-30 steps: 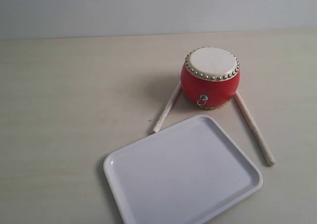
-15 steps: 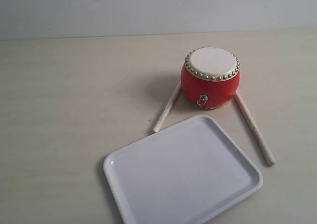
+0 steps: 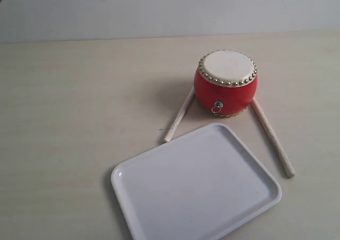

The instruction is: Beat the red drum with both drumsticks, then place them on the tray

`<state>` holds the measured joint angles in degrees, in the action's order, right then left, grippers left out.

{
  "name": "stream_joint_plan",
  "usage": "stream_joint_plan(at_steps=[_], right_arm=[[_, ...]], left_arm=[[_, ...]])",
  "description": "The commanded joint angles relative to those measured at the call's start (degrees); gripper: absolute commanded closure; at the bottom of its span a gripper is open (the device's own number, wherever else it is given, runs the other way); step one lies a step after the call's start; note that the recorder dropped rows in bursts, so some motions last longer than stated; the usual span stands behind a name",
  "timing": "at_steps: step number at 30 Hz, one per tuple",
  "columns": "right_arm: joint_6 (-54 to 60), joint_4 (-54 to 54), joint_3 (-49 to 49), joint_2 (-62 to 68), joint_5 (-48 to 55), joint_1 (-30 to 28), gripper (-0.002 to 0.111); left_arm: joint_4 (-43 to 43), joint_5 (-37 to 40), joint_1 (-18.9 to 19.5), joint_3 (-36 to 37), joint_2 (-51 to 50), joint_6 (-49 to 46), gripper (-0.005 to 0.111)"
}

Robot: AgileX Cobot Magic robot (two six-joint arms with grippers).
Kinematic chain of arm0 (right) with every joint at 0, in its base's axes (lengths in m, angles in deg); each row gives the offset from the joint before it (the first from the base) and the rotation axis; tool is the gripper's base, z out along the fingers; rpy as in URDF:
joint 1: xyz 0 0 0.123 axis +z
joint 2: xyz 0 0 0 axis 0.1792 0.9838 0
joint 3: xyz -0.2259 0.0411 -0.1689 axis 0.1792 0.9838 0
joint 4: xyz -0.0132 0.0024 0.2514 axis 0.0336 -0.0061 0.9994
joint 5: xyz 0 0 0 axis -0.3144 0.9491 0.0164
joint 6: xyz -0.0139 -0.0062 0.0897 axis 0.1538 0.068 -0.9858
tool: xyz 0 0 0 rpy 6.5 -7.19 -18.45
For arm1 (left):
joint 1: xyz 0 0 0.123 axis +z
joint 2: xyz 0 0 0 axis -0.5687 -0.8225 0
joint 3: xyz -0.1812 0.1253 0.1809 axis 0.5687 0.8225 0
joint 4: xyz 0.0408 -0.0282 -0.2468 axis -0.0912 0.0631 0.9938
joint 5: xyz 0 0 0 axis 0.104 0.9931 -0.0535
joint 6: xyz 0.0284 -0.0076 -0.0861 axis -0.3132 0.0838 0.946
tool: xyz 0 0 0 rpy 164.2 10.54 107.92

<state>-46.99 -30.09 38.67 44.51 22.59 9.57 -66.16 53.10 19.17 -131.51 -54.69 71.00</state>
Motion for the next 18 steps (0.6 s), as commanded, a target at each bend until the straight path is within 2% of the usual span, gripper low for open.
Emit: stream_joint_plan(at_steps=[1, 3, 5, 11, 18], right_arm=[[0.0, -0.1, 0.3, -0.4, -0.6, 0.1, 0.108], [0.0, -0.1, 0.3, -0.4, -0.6, 0.1, 0.108], [0.0, -0.1, 0.3, -0.4, -0.6, 0.1, 0.108], [0.0, -0.1, 0.3, -0.4, -0.6, 0.1, 0.108], [0.0, -0.1, 0.3, -0.4, -0.6, 0.1, 0.108]], left_arm=[[38.3, 11.6, -0.6, -4.7, -3.5, -18.3, 0.107], [46.5, 12.7, -0.6, -5.0, -4.4, -19.1, 0.107], [50.7, 13.6, -0.6, -5.0, -5.4, -19.1, 0.107], [53.8, 17.0, -0.6, -5.0, -7.5, -19.1, 0.107], [56.6, 15.8, -0.6, -5.0, -7.6, -20.5, 0.107]])
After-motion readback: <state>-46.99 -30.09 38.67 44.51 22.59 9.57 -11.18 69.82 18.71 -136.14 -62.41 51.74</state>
